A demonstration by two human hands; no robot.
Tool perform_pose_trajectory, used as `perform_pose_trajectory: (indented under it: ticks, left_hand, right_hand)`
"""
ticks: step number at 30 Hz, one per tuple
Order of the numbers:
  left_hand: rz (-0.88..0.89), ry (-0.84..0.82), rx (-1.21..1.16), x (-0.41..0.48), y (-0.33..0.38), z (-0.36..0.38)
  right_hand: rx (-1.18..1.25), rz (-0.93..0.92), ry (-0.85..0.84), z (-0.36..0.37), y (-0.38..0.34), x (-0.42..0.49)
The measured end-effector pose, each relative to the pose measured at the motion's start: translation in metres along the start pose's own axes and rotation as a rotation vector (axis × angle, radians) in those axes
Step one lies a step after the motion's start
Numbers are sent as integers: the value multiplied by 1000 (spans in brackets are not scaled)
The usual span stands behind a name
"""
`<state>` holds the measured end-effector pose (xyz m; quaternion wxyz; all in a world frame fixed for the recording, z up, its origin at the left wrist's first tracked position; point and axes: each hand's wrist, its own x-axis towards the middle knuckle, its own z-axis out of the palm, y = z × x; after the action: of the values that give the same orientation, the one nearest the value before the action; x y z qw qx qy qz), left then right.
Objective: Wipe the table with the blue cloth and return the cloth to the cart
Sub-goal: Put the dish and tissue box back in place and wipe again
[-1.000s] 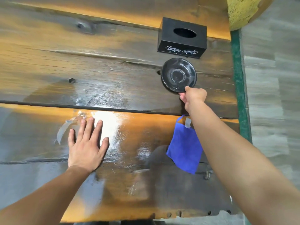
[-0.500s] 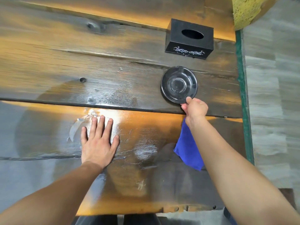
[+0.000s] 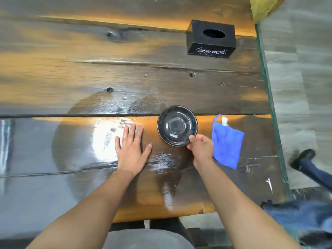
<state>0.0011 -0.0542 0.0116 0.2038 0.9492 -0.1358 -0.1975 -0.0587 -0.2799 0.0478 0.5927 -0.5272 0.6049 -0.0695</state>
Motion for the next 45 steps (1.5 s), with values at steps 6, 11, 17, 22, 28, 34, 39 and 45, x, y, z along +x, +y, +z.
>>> perform_pose_trajectory:
  ticks: [6, 11, 17, 22, 28, 34, 39, 45]
  left_hand:
    - [4, 38, 139, -11, -32, -15]
    - [5, -22, 170, -12, -41, -21]
    - [-8, -50, 167, -13, -35, -26]
    - [-34, -3, 141, -9, -29, -29]
    - [-165, 17, 155, 11, -28, -32]
    - [-265, 30, 127, 16, -22, -24]
    - [-271, 150, 37, 51, 14, -20]
    - [-176, 156, 86, 145, 43, -29]
  right_hand:
    - [-37, 0, 24, 8, 9, -10]
    - [-25, 16, 67, 10, 10, -12]
    - [-120, -4, 66, 6, 13, -9]
    - [-302, -132, 164, -5, -1, 6]
    - [-413, -389, 176, -6, -72, 57]
    - [-490, -470, 136, 11, -174, 138]
    - [-550, -518, 155, 27, -248, 194]
    - [-612, -436, 91, 43, -301, 247]
